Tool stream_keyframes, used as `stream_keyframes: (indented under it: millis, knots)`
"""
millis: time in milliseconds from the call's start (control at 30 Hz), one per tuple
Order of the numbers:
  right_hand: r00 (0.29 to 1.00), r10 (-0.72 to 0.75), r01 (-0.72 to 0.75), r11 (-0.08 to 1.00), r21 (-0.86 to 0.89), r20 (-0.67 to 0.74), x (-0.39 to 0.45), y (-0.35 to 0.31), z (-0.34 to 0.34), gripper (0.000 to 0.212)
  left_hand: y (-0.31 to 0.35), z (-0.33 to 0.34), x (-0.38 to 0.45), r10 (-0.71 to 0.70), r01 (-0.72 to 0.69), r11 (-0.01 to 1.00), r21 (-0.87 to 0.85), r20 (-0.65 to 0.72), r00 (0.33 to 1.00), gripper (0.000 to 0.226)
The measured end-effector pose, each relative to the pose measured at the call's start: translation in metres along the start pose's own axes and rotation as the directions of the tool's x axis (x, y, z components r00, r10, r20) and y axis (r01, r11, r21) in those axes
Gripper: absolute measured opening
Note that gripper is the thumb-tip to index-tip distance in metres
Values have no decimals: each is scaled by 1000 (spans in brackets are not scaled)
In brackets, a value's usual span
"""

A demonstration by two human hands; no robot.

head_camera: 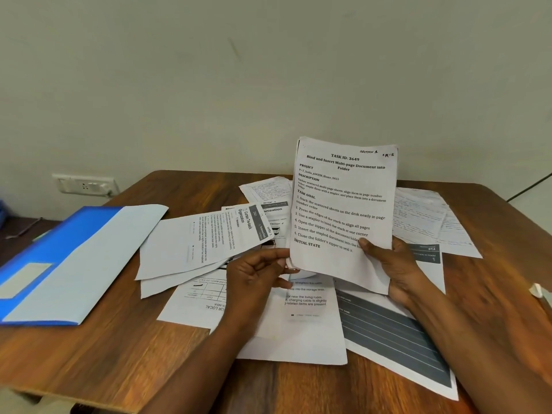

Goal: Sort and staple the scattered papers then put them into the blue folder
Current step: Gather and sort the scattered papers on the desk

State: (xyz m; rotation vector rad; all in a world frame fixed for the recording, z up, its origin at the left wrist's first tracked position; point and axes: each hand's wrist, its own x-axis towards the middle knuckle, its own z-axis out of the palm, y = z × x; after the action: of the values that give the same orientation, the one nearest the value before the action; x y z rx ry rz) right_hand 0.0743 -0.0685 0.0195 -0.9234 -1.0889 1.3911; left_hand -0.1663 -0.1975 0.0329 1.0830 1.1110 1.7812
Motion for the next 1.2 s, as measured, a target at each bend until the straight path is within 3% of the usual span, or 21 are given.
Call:
stream_keyframes:
  millis: [67, 167, 333, 533, 633, 733, 833, 900, 1000, 1133, 1200]
  knots:
    - [1000, -16, 16, 1000, 3, 11, -1, -1, 1, 105, 1, 0, 0, -17, 17, 1000, -26, 4, 1000, 23]
    - [1000, 1, -1, 1000, 12, 24, 0, 0, 0, 85, 4, 1, -1, -31, 33, 996, -78, 25, 999, 18]
    - [1000, -19, 18, 999, 27, 22, 2, 2, -1, 100, 6, 1, -2, -31, 40, 994, -105, 81, 996, 23]
    - [999, -15, 12, 998, 67, 50, -1, 0, 0, 44, 6, 0, -2, -47, 54, 993, -105, 66, 997, 22]
    - [999, -10, 8, 999, 50, 39, 0, 1, -1, 29, 8, 1, -3, -37, 41, 996, -75, 51, 998, 18]
    - [999, 0, -1, 999, 41, 41, 1, 3, -3, 39, 8, 2, -3, -43, 44, 998, -38, 29, 999, 18]
    - [999, -2, 1, 1000, 16, 49, 3, 5, -5, 89, 7, 2, -2, -49, 50, 998, -47, 33, 998, 23]
    - [999, -1, 1, 1000, 7, 46, 4, 5, -6, 101, 6, 2, -2, -51, 53, 997, -55, 34, 998, 25]
    - [999, -3, 3, 1000, 5, 45, 3, 4, -4, 107, 6, 2, -1, -52, 54, 997, -53, 36, 998, 28]
    - [999, -7, 7, 1000, 11, 49, -1, 0, -1, 88, 6, 2, -1, -52, 53, 998, -39, 36, 998, 38]
    - [999, -16, 15, 1000, 14, 49, -1, 0, -1, 89, 6, 2, -2, -51, 51, 999, -18, 36, 998, 41]
